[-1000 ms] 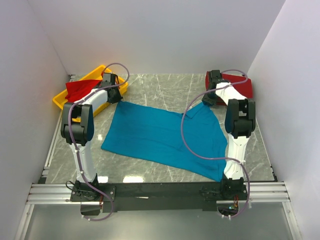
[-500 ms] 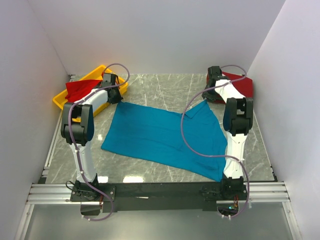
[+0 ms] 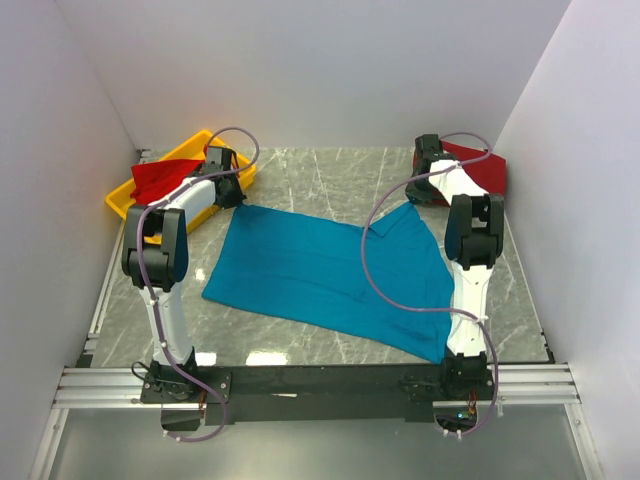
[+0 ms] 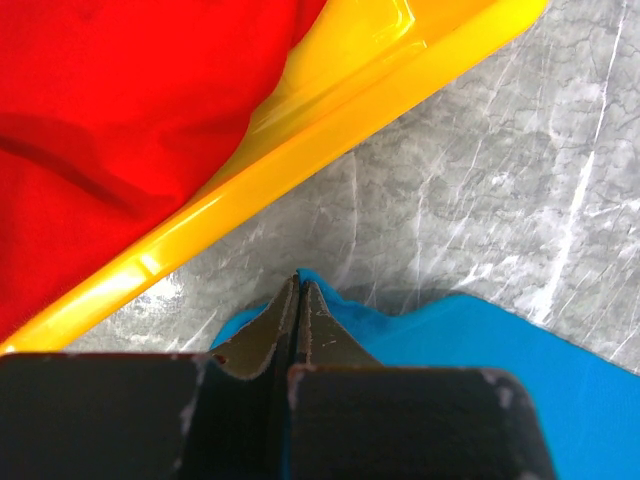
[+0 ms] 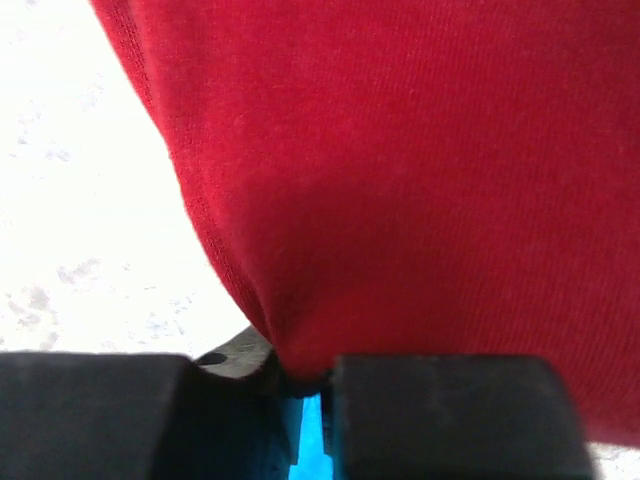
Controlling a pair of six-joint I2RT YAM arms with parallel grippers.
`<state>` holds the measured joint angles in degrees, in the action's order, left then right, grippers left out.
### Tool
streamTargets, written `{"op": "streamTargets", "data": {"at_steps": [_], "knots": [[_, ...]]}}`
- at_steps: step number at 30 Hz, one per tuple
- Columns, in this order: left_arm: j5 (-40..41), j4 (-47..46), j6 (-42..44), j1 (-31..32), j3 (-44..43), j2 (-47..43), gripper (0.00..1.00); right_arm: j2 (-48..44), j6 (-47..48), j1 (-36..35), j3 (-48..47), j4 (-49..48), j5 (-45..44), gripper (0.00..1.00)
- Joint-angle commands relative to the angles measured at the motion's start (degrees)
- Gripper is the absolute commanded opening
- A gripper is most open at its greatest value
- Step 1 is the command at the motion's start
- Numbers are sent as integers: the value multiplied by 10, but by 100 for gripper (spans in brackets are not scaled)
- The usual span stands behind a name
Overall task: Fold and stack the t-shirts
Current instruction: Fold the tshirt
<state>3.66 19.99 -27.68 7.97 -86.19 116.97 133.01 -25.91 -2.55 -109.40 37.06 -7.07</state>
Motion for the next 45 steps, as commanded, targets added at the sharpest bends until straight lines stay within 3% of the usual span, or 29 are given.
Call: {"op": "streamTargets", "data": {"at_steps": [1, 4, 25, 45], "knots": [[-10, -3, 3, 2, -12, -7, 0, -28, 5, 4, 19, -15, -7, 8], [-9, -4, 3, 2, -8, -10, 0, -35, 7, 4, 31, -19, -2, 0], [-10, -11, 0, 2, 6, -24, 0, -122, 8, 4, 67, -44, -6, 0], [-7, -28, 0, 2, 36, -58, 0, -149, 2, 5, 98, -16, 55, 0]]}}
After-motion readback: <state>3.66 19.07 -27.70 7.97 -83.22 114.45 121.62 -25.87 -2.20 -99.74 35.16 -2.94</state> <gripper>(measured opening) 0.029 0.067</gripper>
